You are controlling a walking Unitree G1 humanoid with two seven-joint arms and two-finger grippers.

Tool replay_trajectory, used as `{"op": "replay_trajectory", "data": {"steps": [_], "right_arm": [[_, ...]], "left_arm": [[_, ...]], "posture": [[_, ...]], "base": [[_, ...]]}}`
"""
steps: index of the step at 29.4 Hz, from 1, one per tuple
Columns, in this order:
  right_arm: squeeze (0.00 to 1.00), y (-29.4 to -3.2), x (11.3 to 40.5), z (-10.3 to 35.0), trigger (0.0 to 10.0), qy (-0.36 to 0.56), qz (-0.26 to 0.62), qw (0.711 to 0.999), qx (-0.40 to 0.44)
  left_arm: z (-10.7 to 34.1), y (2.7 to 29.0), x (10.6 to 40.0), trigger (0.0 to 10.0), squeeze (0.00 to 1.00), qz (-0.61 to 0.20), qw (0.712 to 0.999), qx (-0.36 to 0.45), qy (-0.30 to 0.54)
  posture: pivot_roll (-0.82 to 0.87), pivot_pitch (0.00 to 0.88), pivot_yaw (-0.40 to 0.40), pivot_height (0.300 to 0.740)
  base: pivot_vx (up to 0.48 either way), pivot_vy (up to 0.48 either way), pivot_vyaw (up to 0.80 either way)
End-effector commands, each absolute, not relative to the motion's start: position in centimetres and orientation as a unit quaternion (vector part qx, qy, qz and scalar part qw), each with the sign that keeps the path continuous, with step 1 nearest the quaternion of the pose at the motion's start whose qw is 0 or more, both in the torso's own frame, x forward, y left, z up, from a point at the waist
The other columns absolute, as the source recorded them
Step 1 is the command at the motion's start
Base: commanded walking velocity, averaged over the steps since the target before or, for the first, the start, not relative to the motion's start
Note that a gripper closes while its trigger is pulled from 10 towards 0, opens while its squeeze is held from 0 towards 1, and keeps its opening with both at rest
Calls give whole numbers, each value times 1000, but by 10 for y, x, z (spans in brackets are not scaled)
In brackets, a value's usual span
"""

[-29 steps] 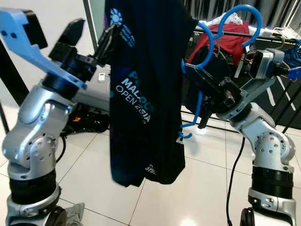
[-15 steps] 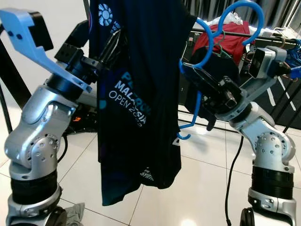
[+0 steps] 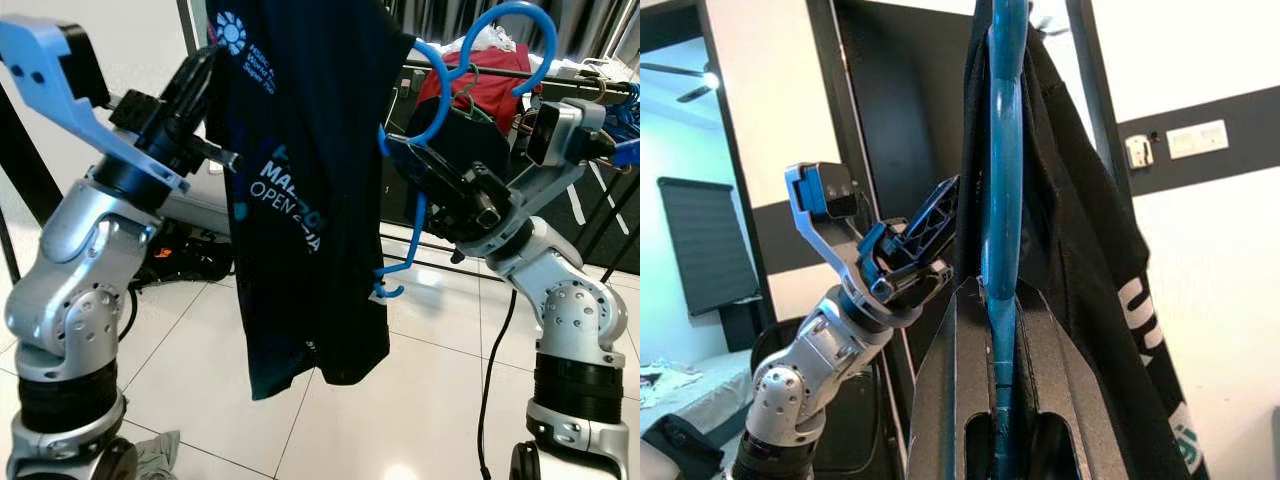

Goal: Hang hanger

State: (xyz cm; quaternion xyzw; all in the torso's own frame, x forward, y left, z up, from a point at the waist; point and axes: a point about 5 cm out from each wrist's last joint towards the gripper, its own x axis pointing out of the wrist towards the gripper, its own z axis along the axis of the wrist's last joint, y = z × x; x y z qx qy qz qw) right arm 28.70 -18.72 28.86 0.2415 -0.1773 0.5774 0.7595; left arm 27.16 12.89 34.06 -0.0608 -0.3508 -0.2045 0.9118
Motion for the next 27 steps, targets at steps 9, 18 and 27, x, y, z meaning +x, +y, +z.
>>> {"op": "replay_trajectory", "data": {"steps": [9, 18, 27], "right_arm": [[0, -181, 290, 290, 10000, -176, 567, 773, 223], [0, -171, 310, 267, 10000, -102, 516, 830, 187], [0, -155, 319, 250, 10000, -61, 502, 844, 179]], "left_arm": [[348, 136, 271, 0, 0, -200, 908, -39, -366], [358, 131, 264, 0, 0, -238, 889, -56, -386], [366, 126, 258, 0, 0, -274, 874, -59, -398]], "posture": [[22, 0, -28, 740], [27, 0, -33, 740], [27, 0, -33, 740]], "base": [[0, 0, 0], [0, 0, 0], [0, 0, 0]]}}
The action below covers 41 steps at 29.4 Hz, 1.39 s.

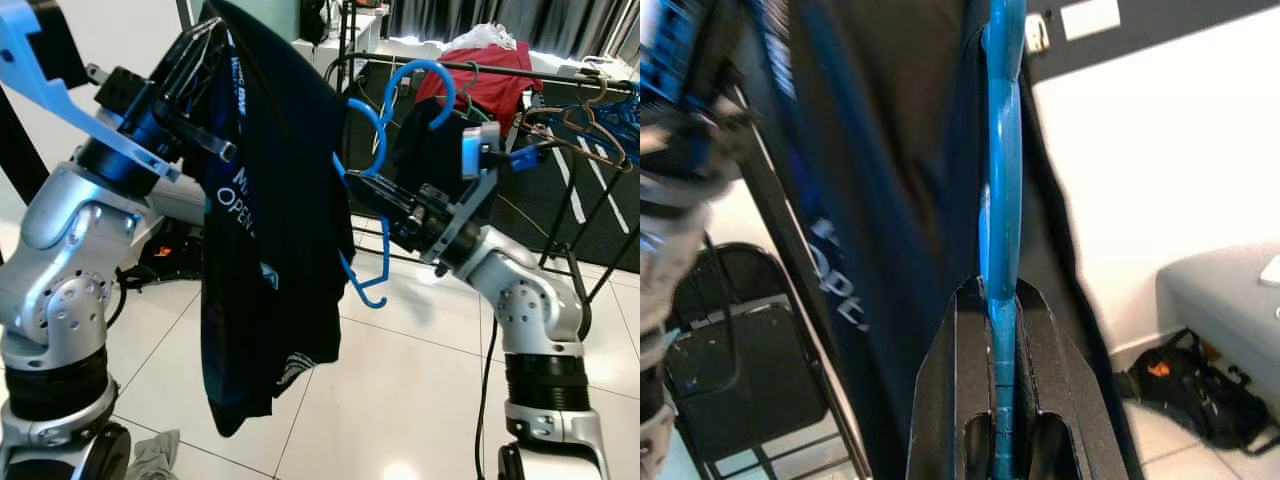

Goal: Hang hanger

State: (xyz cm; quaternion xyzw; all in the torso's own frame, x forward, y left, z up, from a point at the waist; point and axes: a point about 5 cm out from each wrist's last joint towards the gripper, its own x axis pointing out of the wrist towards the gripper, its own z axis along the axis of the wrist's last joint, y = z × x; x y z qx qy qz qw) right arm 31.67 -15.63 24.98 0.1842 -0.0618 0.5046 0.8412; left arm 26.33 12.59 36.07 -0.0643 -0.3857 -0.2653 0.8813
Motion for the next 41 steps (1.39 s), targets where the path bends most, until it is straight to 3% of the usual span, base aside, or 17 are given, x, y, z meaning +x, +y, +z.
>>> {"op": "replay_trajectory", "data": {"steps": [1, 8, 12, 22, 24, 26, 28, 30, 32, 36, 41], "right_arm": [[0, -150, 317, 248, 10000, -57, 509, 840, 179], [0, -127, 310, 237, 10000, -35, 543, 824, 156], [0, -120, 329, 217, 10000, 11, 489, 866, 105], [0, -123, 345, 220, 10000, -6, 436, 893, 111], [0, -120, 340, 226, 10000, -23, 455, 881, 128], [0, -116, 326, 242, 10000, -64, 509, 842, 165], [0, -116, 326, 242, 10000, -64, 509, 842, 165], [0, -117, 313, 254, 10000, -95, 556, 803, 194], [0, -118, 308, 259, 10000, -104, 573, 787, 203], [0, -116, 301, 256, 10000, -95, 600, 772, 185], [0, -116, 302, 253, 10000, -94, 594, 779, 179]], "left_arm": [[367, 125, 258, 0, 0, -281, 871, -59, -398], [370, 115, 251, 0, 0, -311, 860, -61, -399], [380, 113, 245, 0, 0, -325, 847, -76, -413], [378, 109, 247, 0, 0, -343, 840, -88, -411], [376, 108, 250, 0, 0, -347, 841, -87, -406], [369, 108, 255, 0, 0, -352, 846, -83, -393], [369, 108, 255, 0, 0, -352, 846, -83, -393], [359, 106, 260, 0, 0, -356, 852, -72, -376], [354, 106, 262, 0, 0, -359, 856, -66, -367], [347, 105, 268, 0, 0, -361, 861, -57, -355], [351, 104, 263, 0, 0, -367, 859, -49, -355]], "posture": [[27, 0, -33, 740], [33, 0, -34, 740], [45, 0, -39, 740], [50, 0, -42, 740], [50, 0, -41, 740], [49, 0, -41, 740], [49, 0, -41, 740], [45, 0, -40, 740], [45, 0, -40, 740], [38, 0, -38, 740], [39, 0, -38, 740]], "base": [[0, 0, 0], [0, 0, 0], [0, 0, 0], [0, 0, 0], [0, 0, 0], [0, 0, 0], [0, 0, 0], [0, 0, 0], [0, 0, 0], [0, 0, 0], [0, 0, 0]]}}
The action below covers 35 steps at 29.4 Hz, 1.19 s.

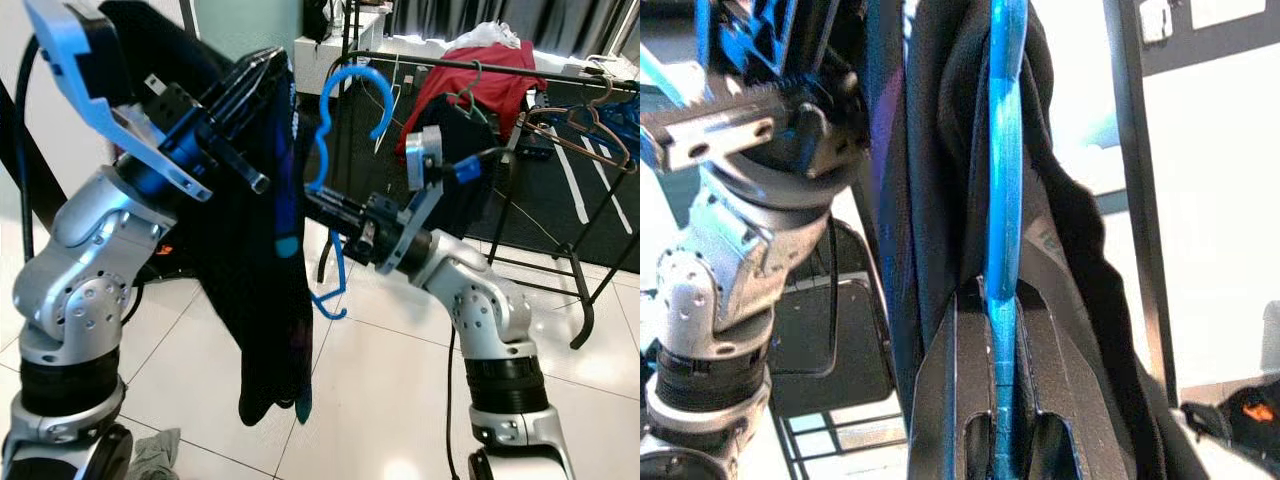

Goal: Hang hanger

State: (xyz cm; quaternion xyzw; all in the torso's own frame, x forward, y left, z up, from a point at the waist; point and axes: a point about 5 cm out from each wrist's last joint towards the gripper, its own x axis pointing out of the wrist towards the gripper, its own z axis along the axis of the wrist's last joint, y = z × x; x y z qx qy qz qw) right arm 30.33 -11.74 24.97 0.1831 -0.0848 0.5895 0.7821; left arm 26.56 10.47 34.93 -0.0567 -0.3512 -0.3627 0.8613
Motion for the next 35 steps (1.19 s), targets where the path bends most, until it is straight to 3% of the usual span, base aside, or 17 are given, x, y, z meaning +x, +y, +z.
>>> {"op": "replay_trajectory", "data": {"steps": [1, 8, 9, 10, 17, 24, 35], "right_arm": [[0, -118, 305, 255, 10000, -100, 583, 785, 184], [0, -131, 319, 261, 10000, -116, 533, 815, 195], [0, -134, 320, 262, 10000, -117, 527, 819, 195], [0, -137, 320, 263, 10000, -120, 528, 819, 192], [0, -150, 311, 266, 10000, -120, 555, 805, 174], [0, -159, 302, 256, 10000, -84, 579, 799, 138], [0, -163, 290, 251, 10000, -58, 612, 779, 122]], "left_arm": [[354, 103, 262, 0, 0, -371, 857, -48, -355], [354, 103, 258, 0, 0, -413, 841, -29, -348], [353, 108, 257, 4980, 0, -420, 840, -19, -342], [351, 113, 256, 10000, 1000, -438, 837, -13, -327], [341, 130, 242, 10000, 1000, -505, 818, 69, -267], [360, 158, 250, 10000, 1000, -448, 836, 127, -290], [380, 165, 249, 10000, 1000, -452, 823, 166, -302]], "posture": [[41, 0, -37, 740], [47, 0, -42, 740], [47, 0, -42, 740], [48, 0, -43, 740], [47, 0, -42, 740], [45, 0, -40, 740], [39, 0, -29, 740]], "base": [[0, 0, 0], [0, 0, 0], [0, 0, 0], [0, 0, 0], [0, 0, 0], [0, 0, 0], [0, 0, 0]]}}
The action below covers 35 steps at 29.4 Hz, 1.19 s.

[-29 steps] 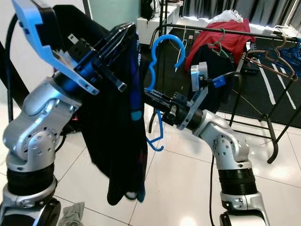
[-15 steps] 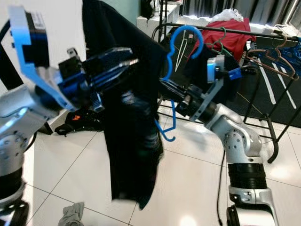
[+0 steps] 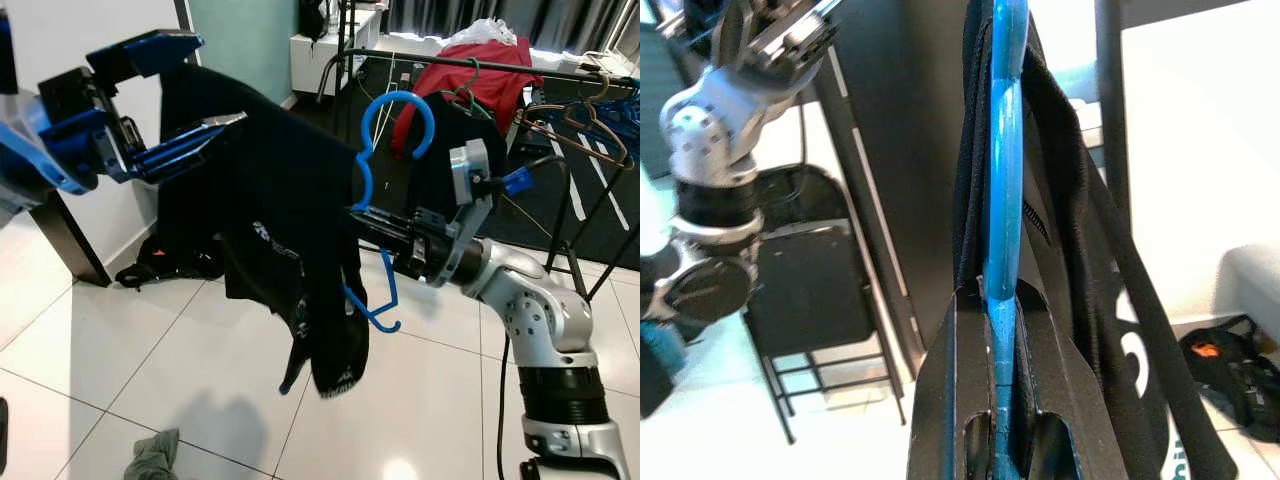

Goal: Hang hanger

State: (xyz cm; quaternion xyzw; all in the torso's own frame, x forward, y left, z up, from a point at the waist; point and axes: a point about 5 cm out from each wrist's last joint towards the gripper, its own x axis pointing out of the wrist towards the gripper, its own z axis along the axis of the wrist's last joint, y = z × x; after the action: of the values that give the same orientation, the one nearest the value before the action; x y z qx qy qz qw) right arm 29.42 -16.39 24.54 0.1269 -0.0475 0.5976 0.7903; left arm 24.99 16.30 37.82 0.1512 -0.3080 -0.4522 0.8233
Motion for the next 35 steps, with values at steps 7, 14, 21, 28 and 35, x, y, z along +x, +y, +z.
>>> {"op": "replay_trajectory", "data": {"steps": [7, 14, 21, 28, 35], "right_arm": [[0, -152, 281, 241, 10000, -22, 651, 753, 96], [0, -142, 276, 227, 10000, 19, 676, 735, 57], [0, -136, 272, 219, 10000, 43, 692, 720, 28], [0, -135, 269, 223, 10000, 36, 701, 712, 25], [0, -133, 266, 227, 10000, 30, 711, 702, 24]], "left_arm": [[368, 158, 243, 10000, 0, -535, 774, 258, -219], [355, 156, 247, 10000, 0, -557, 752, 312, -162], [351, 147, 237, 10000, 0, -575, 737, 324, -147], [333, 145, 228, 10000, 0, -606, 716, 334, -86], [326, 147, 232, 10000, 0, -599, 720, 343, -71]], "posture": [[41, 0, -24, 740], [41, 0, -23, 740], [39, 0, -19, 740], [40, 0, -20, 740], [38, 0, -18, 740]], "base": [[0, 0, 0], [0, 0, 0], [0, 0, 0], [0, 0, 0], [0, 0, 0]]}}
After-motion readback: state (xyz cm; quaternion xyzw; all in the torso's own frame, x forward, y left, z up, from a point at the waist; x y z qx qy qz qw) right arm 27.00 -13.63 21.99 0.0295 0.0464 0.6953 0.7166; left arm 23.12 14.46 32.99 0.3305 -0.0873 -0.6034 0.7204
